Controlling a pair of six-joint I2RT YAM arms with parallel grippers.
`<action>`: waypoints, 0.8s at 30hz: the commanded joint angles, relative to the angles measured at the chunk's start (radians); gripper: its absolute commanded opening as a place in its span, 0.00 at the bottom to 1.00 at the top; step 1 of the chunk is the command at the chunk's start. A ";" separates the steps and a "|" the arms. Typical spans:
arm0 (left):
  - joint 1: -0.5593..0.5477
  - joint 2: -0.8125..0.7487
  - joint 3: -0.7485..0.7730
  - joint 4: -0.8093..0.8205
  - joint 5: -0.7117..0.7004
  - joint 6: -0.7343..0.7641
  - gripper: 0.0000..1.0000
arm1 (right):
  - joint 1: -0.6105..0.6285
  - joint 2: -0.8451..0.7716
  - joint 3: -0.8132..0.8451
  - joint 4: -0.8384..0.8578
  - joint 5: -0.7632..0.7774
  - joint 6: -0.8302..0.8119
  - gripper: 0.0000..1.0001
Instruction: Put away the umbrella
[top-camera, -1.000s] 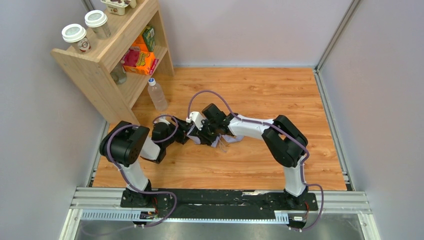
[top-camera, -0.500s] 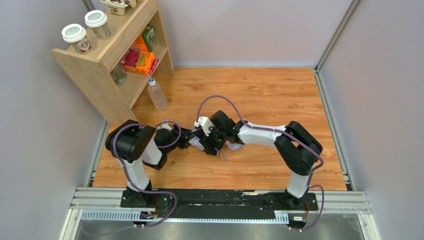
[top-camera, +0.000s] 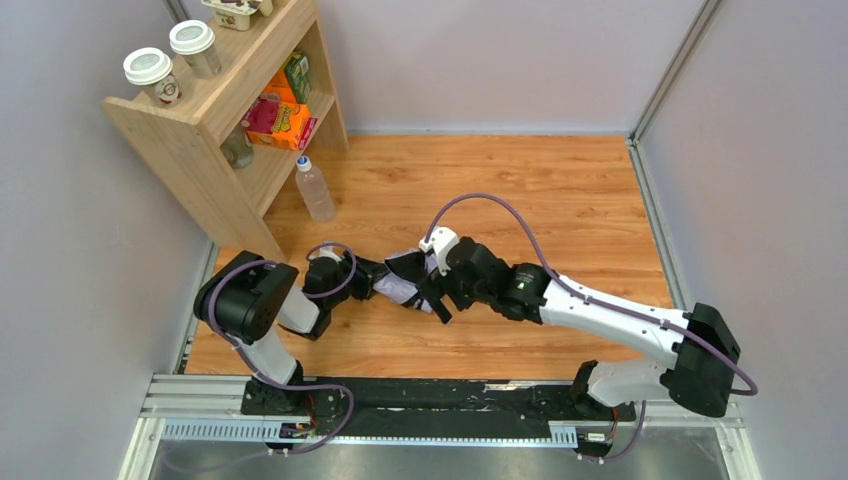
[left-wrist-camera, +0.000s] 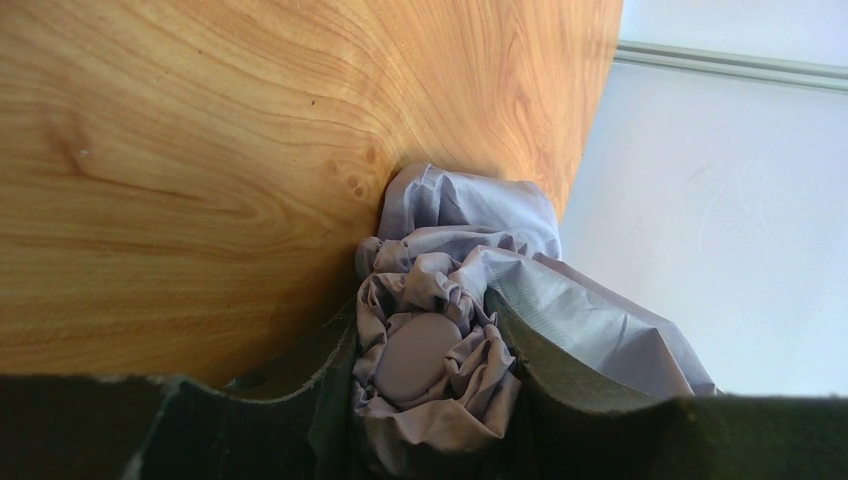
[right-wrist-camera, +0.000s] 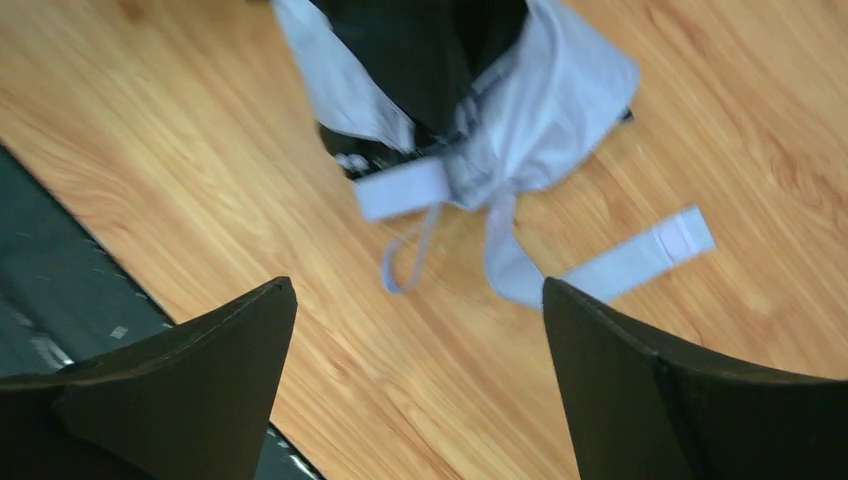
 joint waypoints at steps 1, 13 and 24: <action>-0.003 -0.024 -0.032 -0.252 -0.061 0.123 0.00 | 0.056 0.043 0.116 0.108 0.129 0.166 0.94; -0.038 -0.079 -0.019 -0.335 -0.089 0.099 0.00 | -0.055 0.487 0.393 0.079 0.365 0.383 0.99; -0.037 -0.150 -0.033 -0.398 -0.092 0.100 0.00 | -0.193 0.356 0.002 0.257 0.275 0.100 0.82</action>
